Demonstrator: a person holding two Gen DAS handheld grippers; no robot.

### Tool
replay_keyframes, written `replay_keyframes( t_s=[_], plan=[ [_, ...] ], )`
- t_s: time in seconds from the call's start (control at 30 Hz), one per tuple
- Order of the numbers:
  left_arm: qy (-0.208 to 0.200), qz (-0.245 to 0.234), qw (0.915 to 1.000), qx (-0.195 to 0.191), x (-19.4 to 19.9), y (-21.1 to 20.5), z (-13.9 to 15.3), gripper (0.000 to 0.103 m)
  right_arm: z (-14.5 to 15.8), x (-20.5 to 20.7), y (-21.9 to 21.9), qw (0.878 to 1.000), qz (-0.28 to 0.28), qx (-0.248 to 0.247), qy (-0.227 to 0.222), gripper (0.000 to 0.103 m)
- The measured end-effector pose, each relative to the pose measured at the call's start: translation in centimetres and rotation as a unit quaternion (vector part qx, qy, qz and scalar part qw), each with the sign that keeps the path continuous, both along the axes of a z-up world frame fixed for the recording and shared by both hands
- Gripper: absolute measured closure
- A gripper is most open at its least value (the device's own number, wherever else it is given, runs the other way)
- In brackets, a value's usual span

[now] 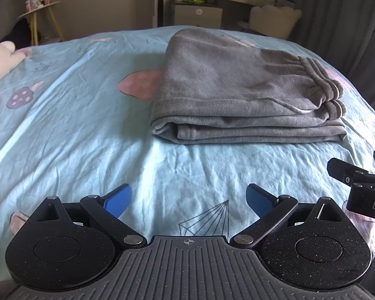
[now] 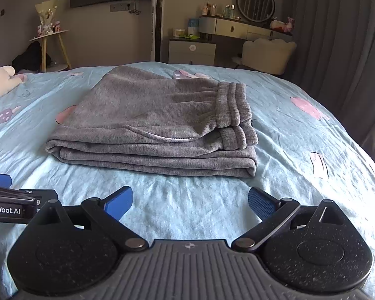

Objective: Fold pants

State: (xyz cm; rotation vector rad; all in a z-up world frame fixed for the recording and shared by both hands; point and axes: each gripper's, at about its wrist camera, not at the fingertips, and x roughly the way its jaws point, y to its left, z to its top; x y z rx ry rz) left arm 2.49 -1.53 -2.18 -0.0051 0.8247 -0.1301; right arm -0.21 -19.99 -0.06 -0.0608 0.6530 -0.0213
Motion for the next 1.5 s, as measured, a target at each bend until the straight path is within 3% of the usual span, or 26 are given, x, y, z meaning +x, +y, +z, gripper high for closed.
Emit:
replay_keyframes(
  t_s=[1.5],
  plan=[
    [0.002, 0.000, 1.0000, 0.003, -0.46, -0.38, -0.02, 0.002, 0.21, -0.53, -0.19, 1.000, -0.001, 0.005, 0.000, 0.004]
  ],
)
